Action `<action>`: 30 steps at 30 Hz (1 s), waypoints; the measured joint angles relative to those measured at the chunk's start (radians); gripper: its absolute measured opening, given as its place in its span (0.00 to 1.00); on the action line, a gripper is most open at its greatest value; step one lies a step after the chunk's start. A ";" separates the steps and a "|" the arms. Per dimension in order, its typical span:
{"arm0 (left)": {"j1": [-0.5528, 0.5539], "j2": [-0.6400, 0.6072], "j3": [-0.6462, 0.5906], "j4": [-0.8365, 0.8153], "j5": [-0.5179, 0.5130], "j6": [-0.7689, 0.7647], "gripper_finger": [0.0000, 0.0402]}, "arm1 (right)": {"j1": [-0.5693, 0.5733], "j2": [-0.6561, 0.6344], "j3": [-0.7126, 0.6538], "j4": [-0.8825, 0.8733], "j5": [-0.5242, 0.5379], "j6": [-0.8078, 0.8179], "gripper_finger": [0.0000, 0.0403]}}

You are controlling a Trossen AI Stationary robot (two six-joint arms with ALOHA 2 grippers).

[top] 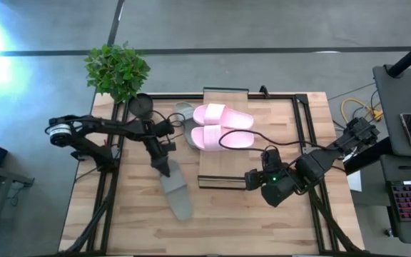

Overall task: Pick and place slides into the shelf
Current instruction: Put the bottom grey slide under the shelf

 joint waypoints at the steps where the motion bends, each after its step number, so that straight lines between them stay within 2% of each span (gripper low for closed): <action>1: -0.010 0.000 0.000 -0.007 0.002 -0.004 0.34 | -0.002 0.000 0.000 0.000 0.000 0.000 0.56; 6: -0.079 0.000 -0.002 -0.007 -0.012 -0.076 0.34 | -0.002 0.000 0.000 -0.020 0.000 -0.004 0.56; 12: -0.175 0.000 0.004 -0.006 -0.235 -0.128 0.34 | -0.002 -0.001 0.000 -0.030 0.000 -0.001 0.56; 15: -0.206 -0.001 0.006 0.009 -0.278 -0.174 0.34 | -0.002 -0.001 0.000 -0.040 0.000 -0.001 0.56; 22: -0.249 0.000 0.001 0.118 -0.276 -0.205 0.34 | -0.002 -0.002 0.000 -0.042 0.000 -0.002 0.56; 26: -0.249 0.003 -0.002 0.145 -0.269 -0.151 0.34 | -0.002 -0.002 0.000 -0.042 0.000 -0.001 0.56; 28: -0.248 0.003 -0.003 0.150 -0.245 -0.109 0.34 | -0.002 -0.002 0.000 -0.041 0.000 -0.001 0.56; 30: -0.248 0.003 -0.008 0.152 -0.176 -0.097 0.33 | -0.002 -0.002 0.000 -0.041 0.000 -0.001 0.56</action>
